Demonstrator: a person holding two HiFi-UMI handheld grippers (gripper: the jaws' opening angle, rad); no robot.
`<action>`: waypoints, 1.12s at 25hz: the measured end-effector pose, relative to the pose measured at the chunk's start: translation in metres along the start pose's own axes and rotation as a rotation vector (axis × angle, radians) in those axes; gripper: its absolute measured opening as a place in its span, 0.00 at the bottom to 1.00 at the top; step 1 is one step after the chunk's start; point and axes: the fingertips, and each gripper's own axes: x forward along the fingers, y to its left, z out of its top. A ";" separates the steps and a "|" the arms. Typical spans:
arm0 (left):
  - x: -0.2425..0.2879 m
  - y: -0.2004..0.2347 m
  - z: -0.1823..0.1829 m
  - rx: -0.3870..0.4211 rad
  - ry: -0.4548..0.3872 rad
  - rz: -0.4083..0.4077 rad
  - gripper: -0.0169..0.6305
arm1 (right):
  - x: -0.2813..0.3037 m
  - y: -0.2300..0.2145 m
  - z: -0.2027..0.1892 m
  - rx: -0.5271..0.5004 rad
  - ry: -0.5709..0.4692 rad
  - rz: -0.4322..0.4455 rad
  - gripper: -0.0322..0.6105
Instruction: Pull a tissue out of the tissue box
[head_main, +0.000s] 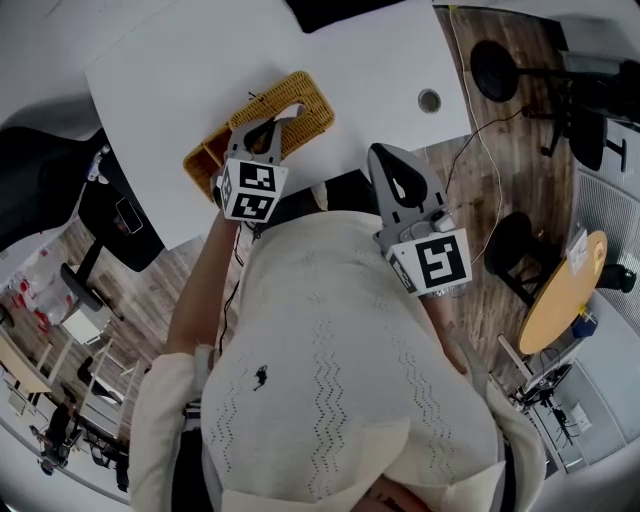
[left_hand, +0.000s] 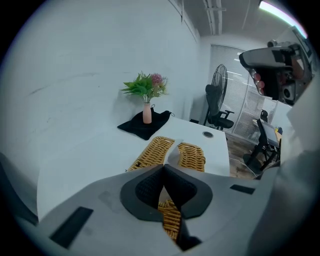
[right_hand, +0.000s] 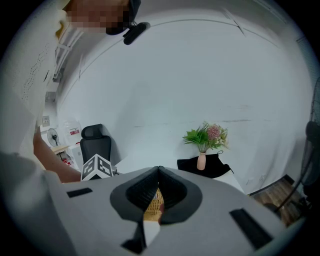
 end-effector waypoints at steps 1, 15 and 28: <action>-0.001 -0.001 0.001 -0.003 -0.002 0.002 0.05 | -0.001 -0.001 0.000 0.000 -0.001 0.000 0.05; -0.013 -0.007 0.002 -0.033 -0.027 0.042 0.05 | -0.015 -0.003 -0.011 0.001 -0.007 0.006 0.05; -0.023 -0.025 0.004 -0.045 -0.034 0.017 0.05 | -0.017 0.003 -0.011 0.005 -0.024 0.012 0.05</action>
